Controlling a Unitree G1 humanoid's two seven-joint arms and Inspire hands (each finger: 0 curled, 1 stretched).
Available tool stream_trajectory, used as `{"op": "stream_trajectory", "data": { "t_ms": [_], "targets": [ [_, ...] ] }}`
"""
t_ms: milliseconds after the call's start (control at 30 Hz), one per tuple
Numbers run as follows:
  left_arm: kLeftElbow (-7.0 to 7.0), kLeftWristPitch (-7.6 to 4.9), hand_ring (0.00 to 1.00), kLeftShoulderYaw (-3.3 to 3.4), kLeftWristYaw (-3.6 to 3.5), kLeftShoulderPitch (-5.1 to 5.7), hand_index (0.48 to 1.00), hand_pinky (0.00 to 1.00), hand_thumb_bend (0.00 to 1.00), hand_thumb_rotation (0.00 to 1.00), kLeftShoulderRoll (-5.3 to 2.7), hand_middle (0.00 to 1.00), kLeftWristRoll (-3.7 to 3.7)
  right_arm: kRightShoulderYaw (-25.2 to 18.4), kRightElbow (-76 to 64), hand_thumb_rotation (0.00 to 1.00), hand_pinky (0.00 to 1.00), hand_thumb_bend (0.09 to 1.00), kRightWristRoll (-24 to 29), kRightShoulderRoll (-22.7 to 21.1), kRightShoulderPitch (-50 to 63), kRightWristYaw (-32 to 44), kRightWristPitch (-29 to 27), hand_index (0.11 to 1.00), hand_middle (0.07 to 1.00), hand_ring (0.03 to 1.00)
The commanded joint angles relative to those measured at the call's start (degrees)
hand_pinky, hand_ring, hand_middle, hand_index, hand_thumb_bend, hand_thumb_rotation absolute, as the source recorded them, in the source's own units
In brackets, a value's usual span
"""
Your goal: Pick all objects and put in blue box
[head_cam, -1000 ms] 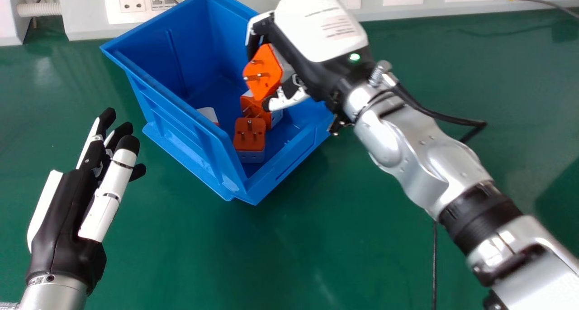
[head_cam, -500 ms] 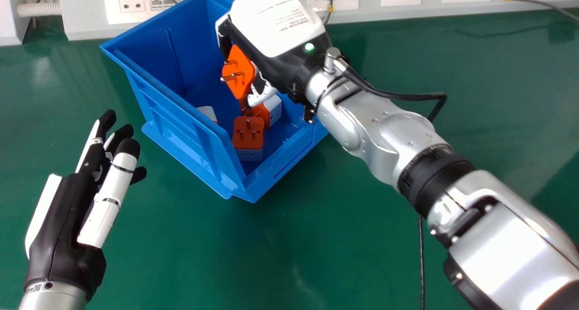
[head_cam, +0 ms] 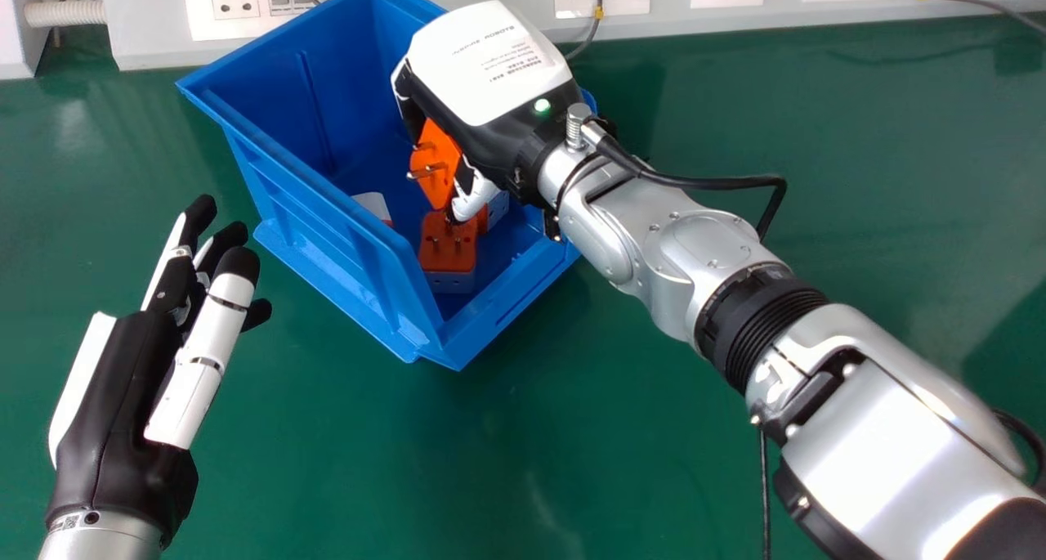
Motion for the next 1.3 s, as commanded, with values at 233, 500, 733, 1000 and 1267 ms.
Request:
{"op": "stream_trajectory", "data": {
  "t_ms": [233,500,733,1000,1267],
  "targets": [
    [-1.71,-0.2,0.94,-0.02,0.45,0.12,0.979,0.86,0.41,0.79,-0.25,0.96,0.32,0.1,0.23,0.0,0.35,0.497,1.7,-0.22,-2.04,-0.77,-0.42,0.428,0.518,0.456],
    [-1.46,-0.54,0.94,-0.15,0.33,-0.14,0.979,0.86,0.41,0.79,-0.24,0.96,0.34,-2.21,1.32,0.0,0.36,0.495,6.37,0.63,-0.86,4.98,1.24,0.439,0.534,0.467],
    [-0.57,-0.51,0.94,-0.3,0.49,-0.88,0.978,0.86,0.41,0.79,-0.31,0.96,0.47,-0.16,0.88,0.0,0.48,0.484,4.96,-0.19,-0.91,6.56,2.26,0.673,0.765,0.709],
    [0.0,-0.28,0.94,-0.35,0.57,-1.6,0.978,0.86,0.4,0.78,-0.38,0.96,0.34,1.66,0.84,0.08,0.77,0.57,3.85,-0.45,-0.77,5.7,3.72,0.926,0.951,0.934],
    [0.42,-0.2,0.94,-0.47,0.73,-2.1,0.979,0.86,0.4,0.77,-0.36,0.96,0.43,2.2,0.66,0.13,0.83,0.611,3.87,-0.57,-0.51,5.32,4.3,0.968,0.984,0.974]
  ]
}}
